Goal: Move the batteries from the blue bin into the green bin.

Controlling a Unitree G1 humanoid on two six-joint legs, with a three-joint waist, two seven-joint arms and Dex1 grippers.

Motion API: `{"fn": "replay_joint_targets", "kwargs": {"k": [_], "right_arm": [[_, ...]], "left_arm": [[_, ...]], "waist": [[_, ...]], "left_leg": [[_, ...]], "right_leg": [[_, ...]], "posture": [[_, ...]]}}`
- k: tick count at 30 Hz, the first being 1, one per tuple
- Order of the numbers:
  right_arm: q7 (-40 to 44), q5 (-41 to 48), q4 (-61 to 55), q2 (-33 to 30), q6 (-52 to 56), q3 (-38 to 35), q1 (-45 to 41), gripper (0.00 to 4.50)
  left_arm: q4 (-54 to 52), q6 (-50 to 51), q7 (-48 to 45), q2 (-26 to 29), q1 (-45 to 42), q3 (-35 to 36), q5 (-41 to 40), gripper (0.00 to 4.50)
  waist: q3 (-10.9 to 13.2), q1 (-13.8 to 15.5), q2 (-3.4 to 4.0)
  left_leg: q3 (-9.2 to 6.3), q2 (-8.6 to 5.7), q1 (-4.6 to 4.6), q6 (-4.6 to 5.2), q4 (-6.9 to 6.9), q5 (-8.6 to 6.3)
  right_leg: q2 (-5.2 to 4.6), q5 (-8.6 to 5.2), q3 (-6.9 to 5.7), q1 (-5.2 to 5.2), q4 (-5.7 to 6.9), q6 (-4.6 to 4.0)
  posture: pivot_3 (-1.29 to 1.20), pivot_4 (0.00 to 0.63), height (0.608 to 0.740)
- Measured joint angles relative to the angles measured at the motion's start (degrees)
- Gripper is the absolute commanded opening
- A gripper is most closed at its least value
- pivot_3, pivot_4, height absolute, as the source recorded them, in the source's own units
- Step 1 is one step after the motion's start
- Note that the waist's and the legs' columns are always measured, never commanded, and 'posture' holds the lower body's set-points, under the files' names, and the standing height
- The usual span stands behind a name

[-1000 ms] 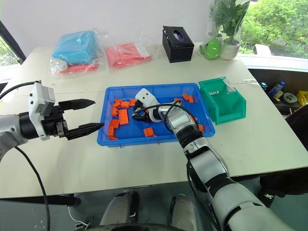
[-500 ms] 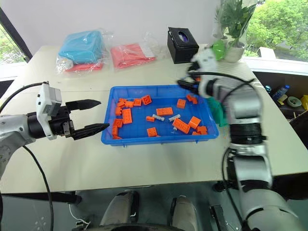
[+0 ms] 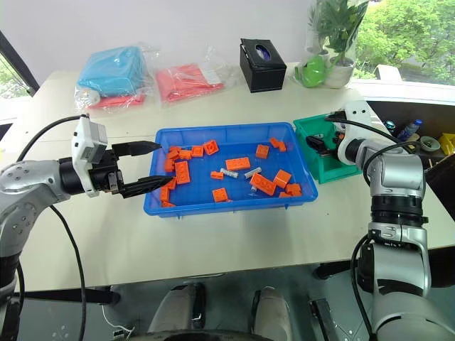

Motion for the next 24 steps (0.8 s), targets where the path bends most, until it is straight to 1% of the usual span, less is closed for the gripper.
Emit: {"fn": "replay_joint_targets", "kwargs": {"k": [4, 9, 15, 18, 24], "right_arm": [[1.8, 1.7, -3.0, 1.7, -1.5, 1.4, -1.5, 4.43], [8.9, 4.1, -15.5, 4.6, -1.4, 12.1, 0.1, 4.43], [16.1, 2.8, -16.6, 5.7, -1.4, 26.8, 1.6, 4.43], [18.4, 2.8, -15.6, 6.5, -1.0, 29.7, 1.6, 4.43], [18.8, 2.1, -10.8, 8.2, -0.5, 30.4, 1.5, 4.43]], "left_arm": [[-0.1, 0.0, 0.2, 0.0, 0.1, 0.1, 0.0, 4.50], [-1.1, 0.1, 0.9, -0.1, 0.9, 0.3, -0.1, 4.50], [-1.6, 0.1, 1.5, -0.1, 2.0, 0.6, -0.1, 4.50], [-1.7, 0.1, 1.9, -0.1, 2.0, 0.7, -0.1, 4.50], [-2.7, 0.2, 2.5, 0.0, 2.4, 2.0, -0.2, 4.50]], "waist": [[0.0, 0.0, 0.00], [0.0, -0.1, -0.06], [-0.1, 0.3, -0.12], [-0.1, 0.2, -0.13], [-0.1, 0.1, -0.14]], "left_leg": [[-0.01, 0.01, -0.01, 0.00, 0.00, 0.00], [-0.02, 0.04, 0.00, 0.02, -0.04, -0.01], [-0.05, 0.03, -0.08, 0.01, 0.12, -0.03], [-0.05, 0.03, -0.07, 0.01, 0.12, -0.03], [-0.04, 0.03, -0.05, 0.01, 0.13, -0.02]], "right_leg": [[0.00, 0.00, 0.00, -0.01, 0.00, 0.00], [0.01, 0.00, 0.00, -0.06, 0.08, 0.01], [-0.01, -0.09, -0.01, -0.03, 0.03, -0.15], [-0.01, -0.07, -0.01, -0.02, 0.04, -0.13], [0.00, 0.00, -0.01, -0.01, 0.05, -0.01]], "posture": [[0.00, 0.150, 0.651], [0.00, 0.150, 0.651], [0.00, 0.150, 0.651], [0.00, 0.150, 0.651], [0.00, 0.150, 0.651]]}}
